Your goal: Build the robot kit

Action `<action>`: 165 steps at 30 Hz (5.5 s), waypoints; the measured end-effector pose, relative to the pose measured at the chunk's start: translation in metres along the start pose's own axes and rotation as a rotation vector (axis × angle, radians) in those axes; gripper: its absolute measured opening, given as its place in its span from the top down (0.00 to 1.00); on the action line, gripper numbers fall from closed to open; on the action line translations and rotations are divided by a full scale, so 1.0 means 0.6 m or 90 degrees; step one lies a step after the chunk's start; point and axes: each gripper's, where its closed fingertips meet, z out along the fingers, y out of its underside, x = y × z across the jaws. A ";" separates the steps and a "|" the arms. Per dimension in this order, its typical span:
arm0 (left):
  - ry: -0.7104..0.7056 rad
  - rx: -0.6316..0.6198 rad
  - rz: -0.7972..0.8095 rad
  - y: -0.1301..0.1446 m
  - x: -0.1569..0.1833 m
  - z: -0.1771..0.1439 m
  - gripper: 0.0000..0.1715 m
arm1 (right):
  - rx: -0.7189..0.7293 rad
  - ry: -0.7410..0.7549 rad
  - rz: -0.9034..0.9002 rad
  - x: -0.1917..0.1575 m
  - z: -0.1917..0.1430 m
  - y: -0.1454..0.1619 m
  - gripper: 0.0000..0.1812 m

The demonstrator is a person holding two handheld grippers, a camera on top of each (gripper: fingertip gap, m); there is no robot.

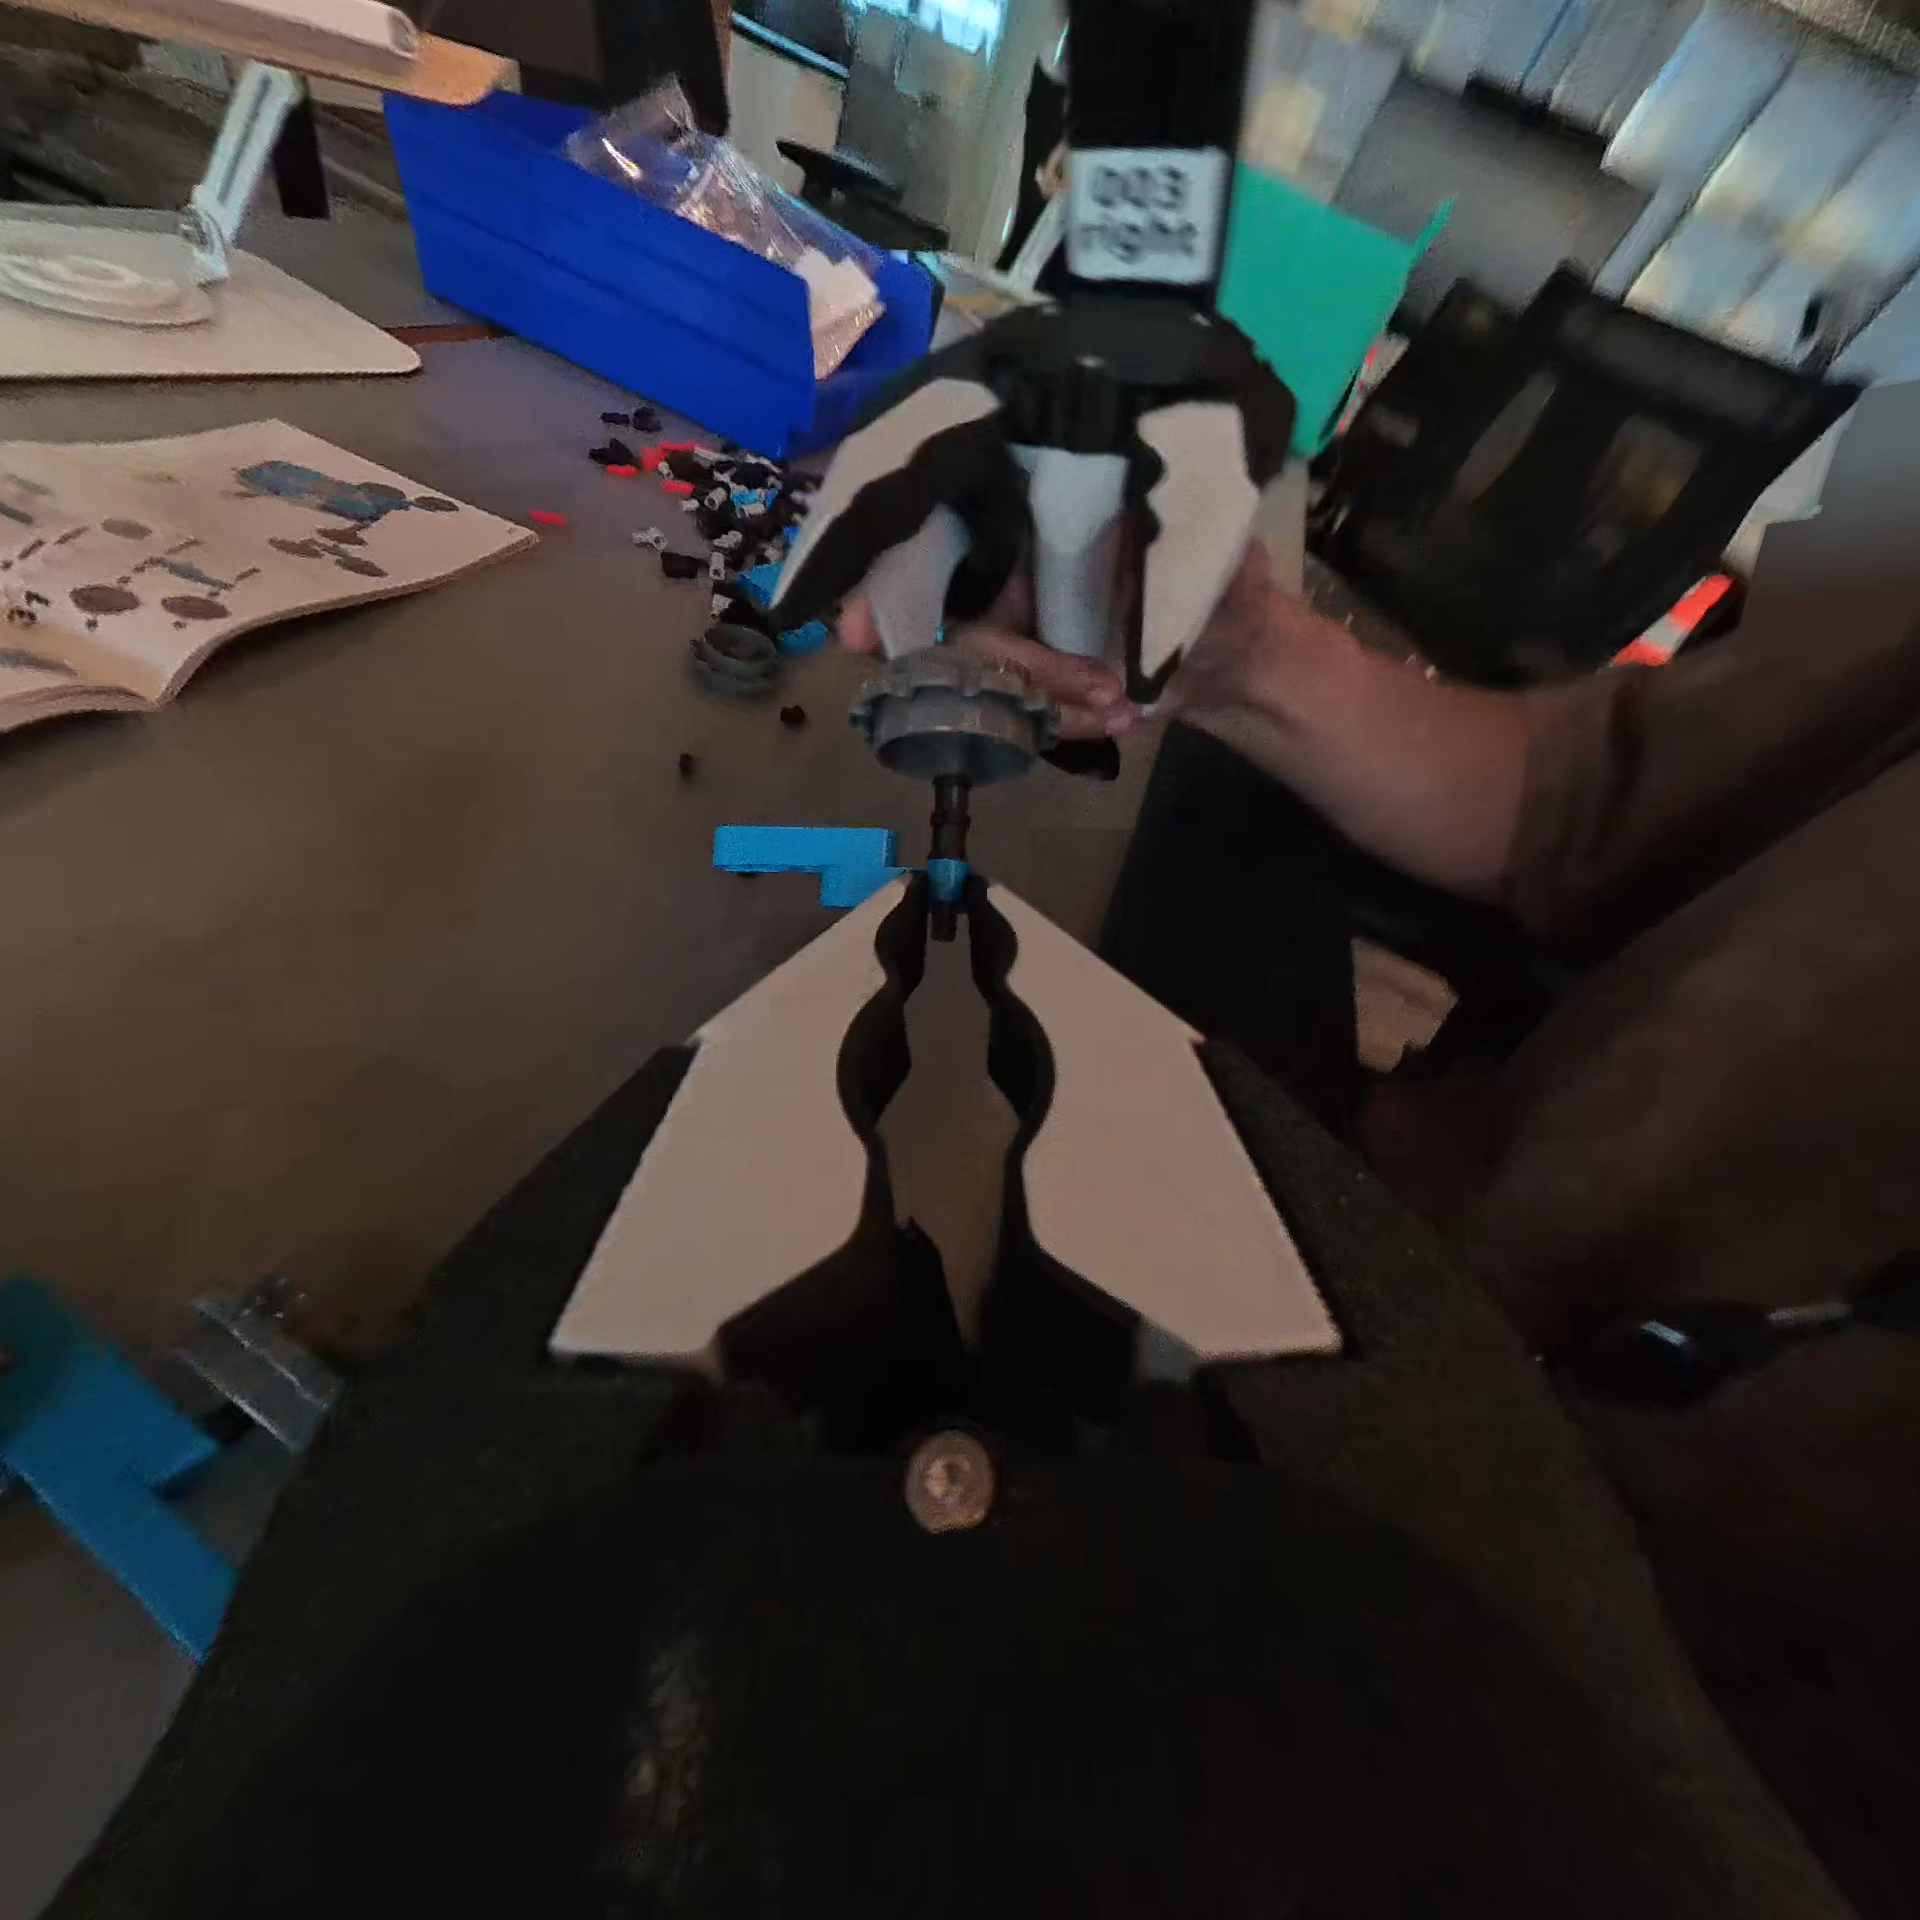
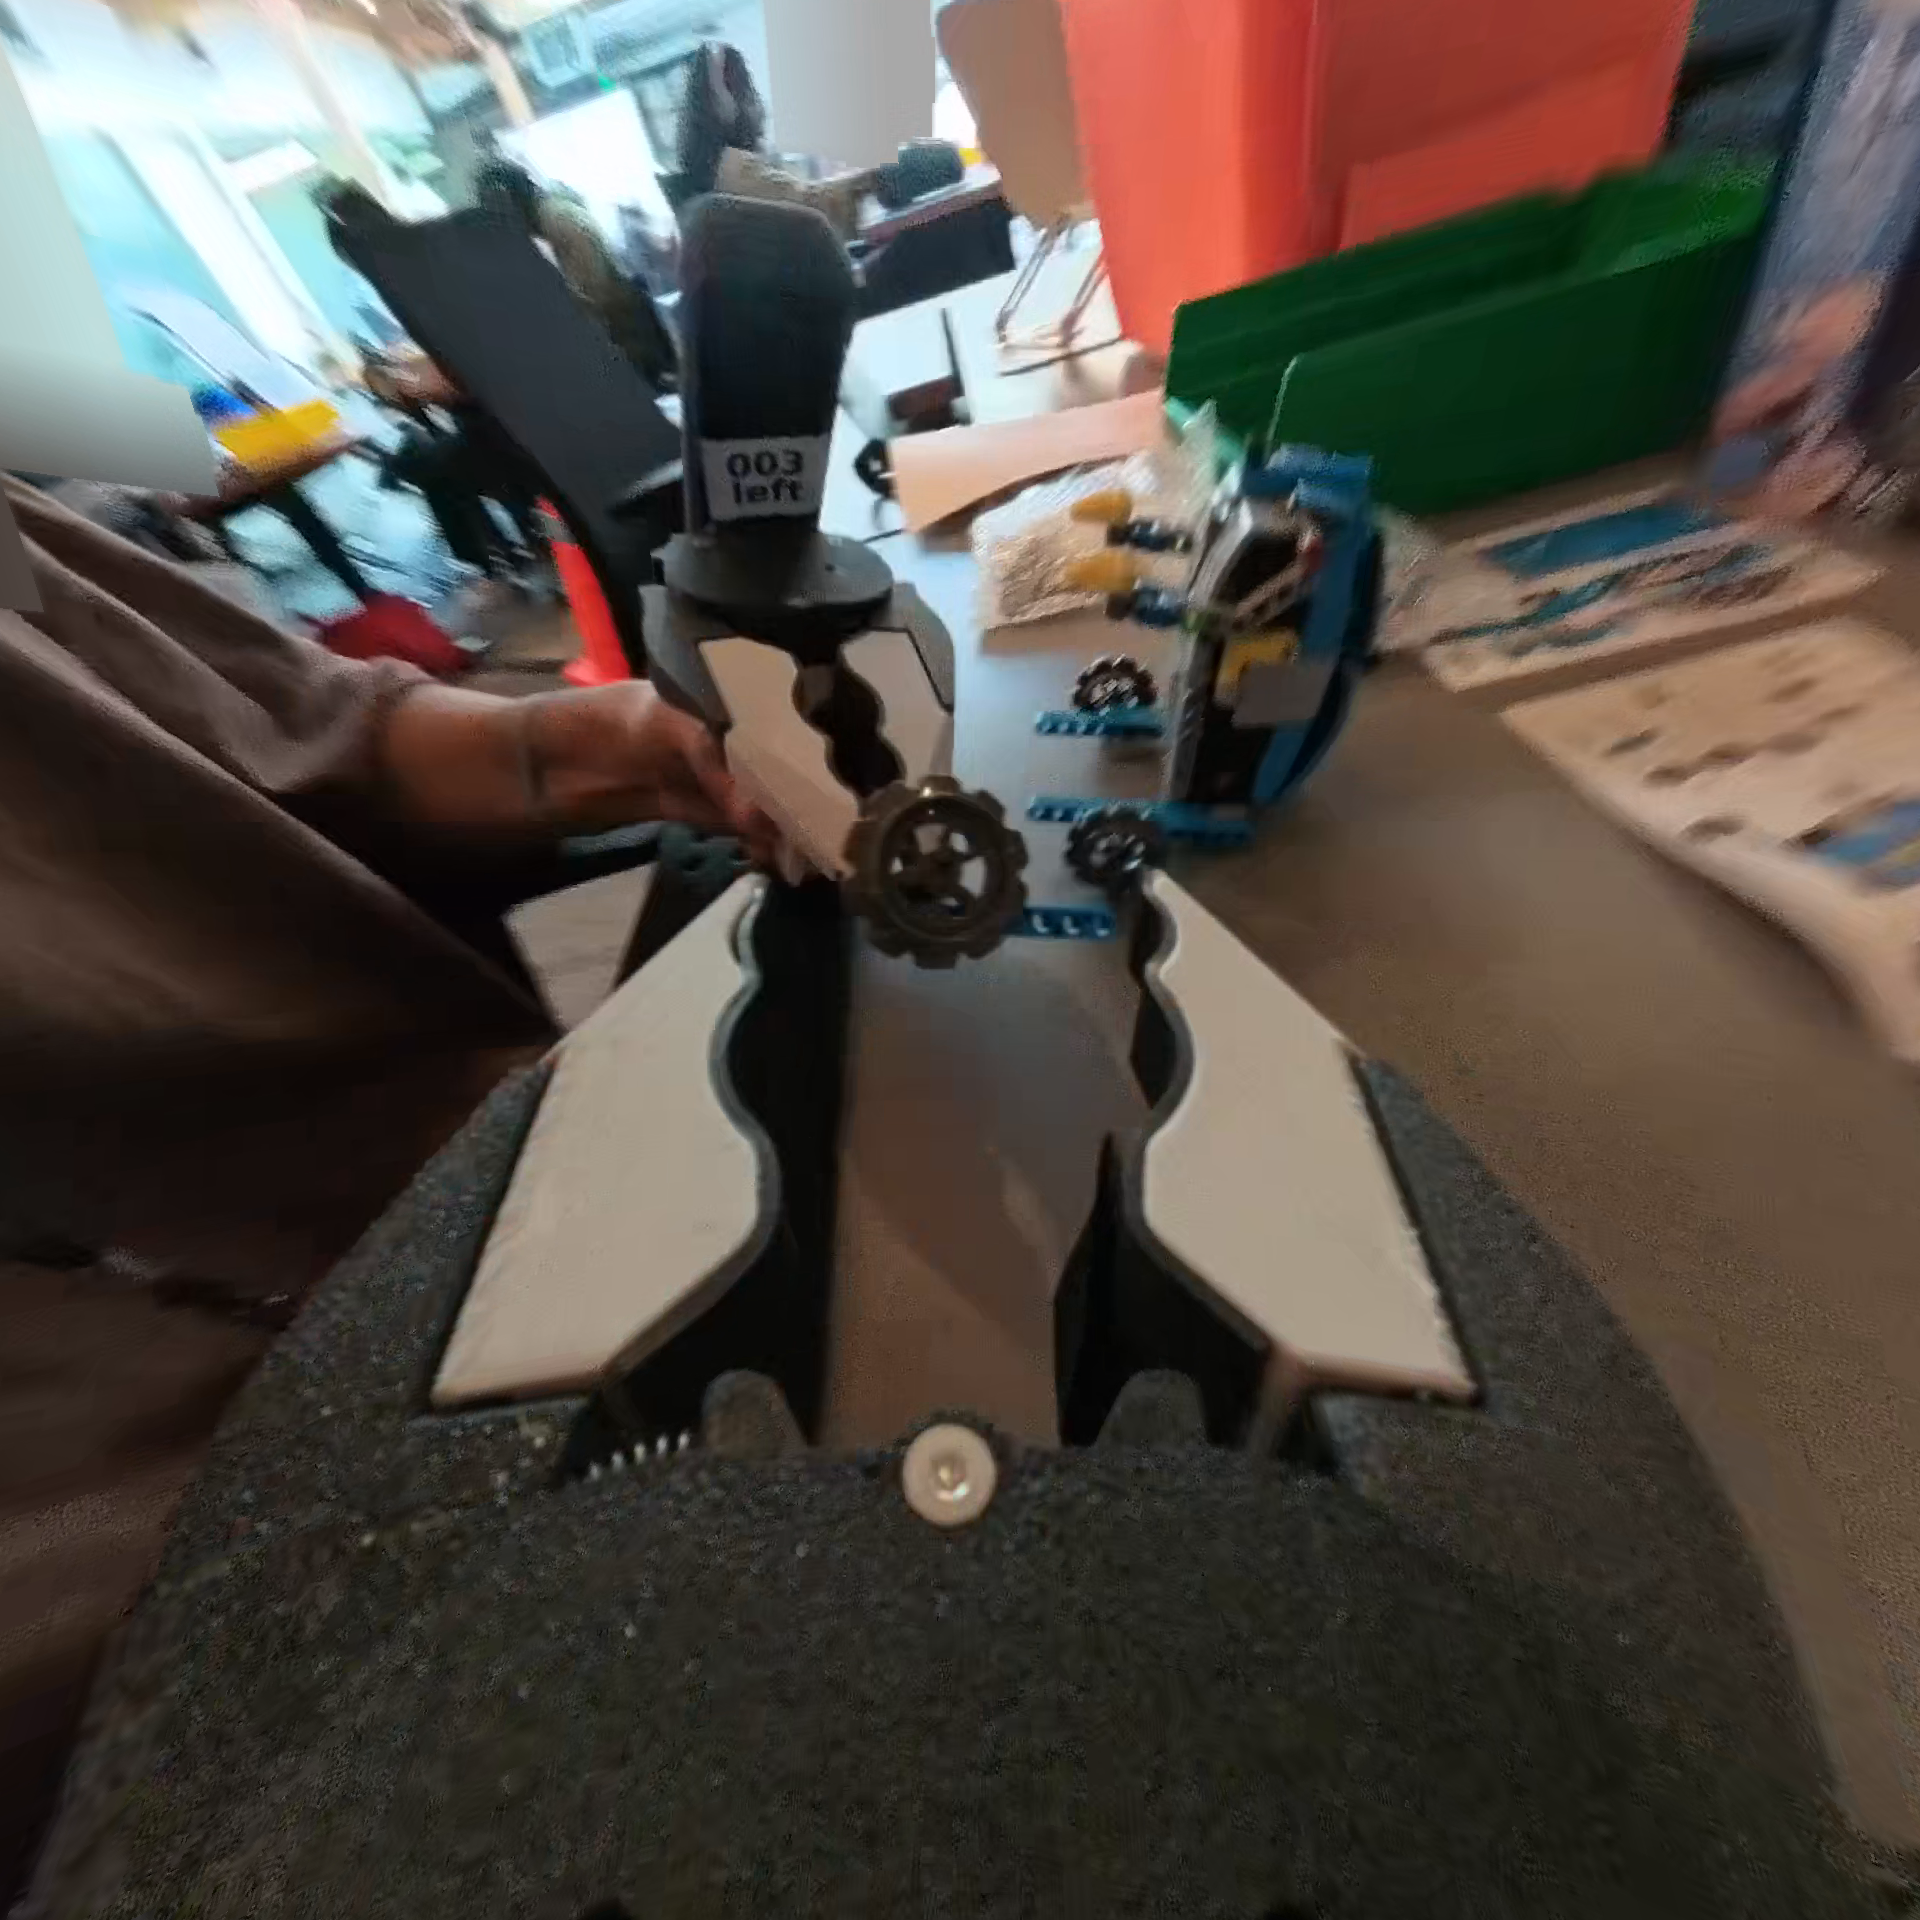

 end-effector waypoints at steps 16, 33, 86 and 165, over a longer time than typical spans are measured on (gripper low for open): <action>-0.067 -0.024 0.105 0.013 -0.002 0.011 0.97 | -0.196 -0.048 0.015 -0.010 0.048 0.121 0.79; -0.119 -0.015 0.126 0.007 -0.025 0.000 0.97 | -0.117 0.049 0.056 0.031 0.047 0.096 0.77; -0.363 -0.100 0.524 0.028 -0.031 0.028 0.97 | -0.040 0.062 0.254 0.037 0.042 0.086 0.92; -0.358 -0.013 0.537 0.000 0.007 0.018 0.90 | 0.011 -0.038 0.289 -0.010 0.061 0.051 0.73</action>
